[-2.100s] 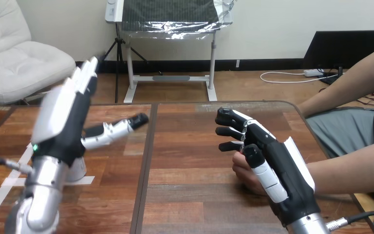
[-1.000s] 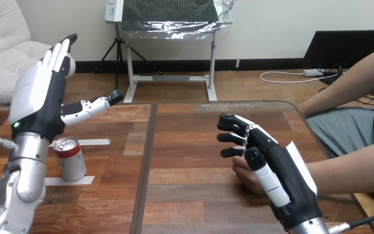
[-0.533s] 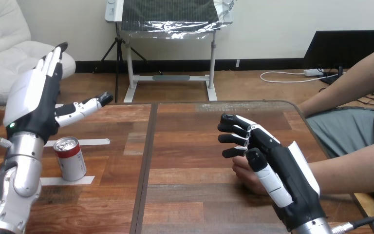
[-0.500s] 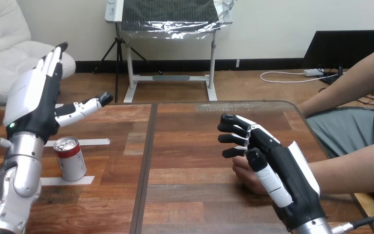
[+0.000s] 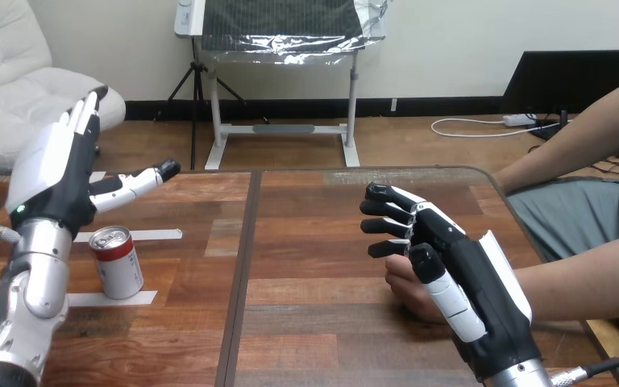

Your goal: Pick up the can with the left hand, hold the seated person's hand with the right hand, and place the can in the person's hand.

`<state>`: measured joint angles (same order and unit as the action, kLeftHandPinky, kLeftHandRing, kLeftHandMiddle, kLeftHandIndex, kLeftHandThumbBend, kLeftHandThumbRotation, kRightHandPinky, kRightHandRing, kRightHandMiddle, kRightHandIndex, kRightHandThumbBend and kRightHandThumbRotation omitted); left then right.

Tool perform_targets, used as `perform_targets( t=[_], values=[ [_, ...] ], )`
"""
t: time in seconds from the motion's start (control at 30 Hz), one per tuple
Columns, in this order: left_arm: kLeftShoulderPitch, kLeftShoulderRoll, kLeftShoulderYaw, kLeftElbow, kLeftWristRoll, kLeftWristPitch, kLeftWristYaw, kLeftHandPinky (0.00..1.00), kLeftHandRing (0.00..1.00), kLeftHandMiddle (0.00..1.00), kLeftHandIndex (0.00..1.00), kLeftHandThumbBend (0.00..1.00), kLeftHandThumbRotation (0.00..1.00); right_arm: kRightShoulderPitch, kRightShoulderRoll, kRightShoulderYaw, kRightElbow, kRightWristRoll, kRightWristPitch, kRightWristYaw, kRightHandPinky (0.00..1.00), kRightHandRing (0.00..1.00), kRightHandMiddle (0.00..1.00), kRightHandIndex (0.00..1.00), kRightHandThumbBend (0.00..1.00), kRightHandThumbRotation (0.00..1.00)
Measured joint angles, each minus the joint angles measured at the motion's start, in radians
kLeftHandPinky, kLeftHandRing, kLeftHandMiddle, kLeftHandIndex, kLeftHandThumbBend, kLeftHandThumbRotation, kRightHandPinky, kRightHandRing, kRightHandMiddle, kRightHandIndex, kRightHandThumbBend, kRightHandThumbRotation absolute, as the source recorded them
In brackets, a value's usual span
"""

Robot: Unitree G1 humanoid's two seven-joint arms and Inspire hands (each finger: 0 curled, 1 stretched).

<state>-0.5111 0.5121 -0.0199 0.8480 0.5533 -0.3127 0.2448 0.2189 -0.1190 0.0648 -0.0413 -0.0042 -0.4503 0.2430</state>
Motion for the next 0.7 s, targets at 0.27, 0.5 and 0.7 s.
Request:
perform_targets(
  t=[0.27, 0.5, 0.7],
  values=[
    [-0.032, 0.0, -0.018, 0.066, 0.0, 0.012, 0.0, 0.96, 0.99, 0.99, 0.97, 0.77, 0.68, 0.005, -0.002, 0.0, 0.0, 0.0, 0.0, 0.0, 0.67, 0.76, 0.81, 0.83, 0.92, 0.93],
    [-0.056, 0.0, -0.031, 0.116, -0.006, 0.028, -0.003, 0.95, 0.99, 0.99, 0.96, 0.79, 0.67, 0.008, -0.005, 0.0, 0.0, 0.006, 0.0, 0.002, 0.67, 0.76, 0.81, 0.83, 0.91, 0.92],
    [-0.076, 0.0, -0.041, 0.164, -0.019, 0.033, -0.003, 0.94, 0.98, 0.98, 0.95, 0.79, 0.66, 0.008, -0.005, 0.0, 0.0, 0.007, 0.0, 0.002, 0.67, 0.76, 0.8, 0.83, 0.9, 0.92]
  ],
)
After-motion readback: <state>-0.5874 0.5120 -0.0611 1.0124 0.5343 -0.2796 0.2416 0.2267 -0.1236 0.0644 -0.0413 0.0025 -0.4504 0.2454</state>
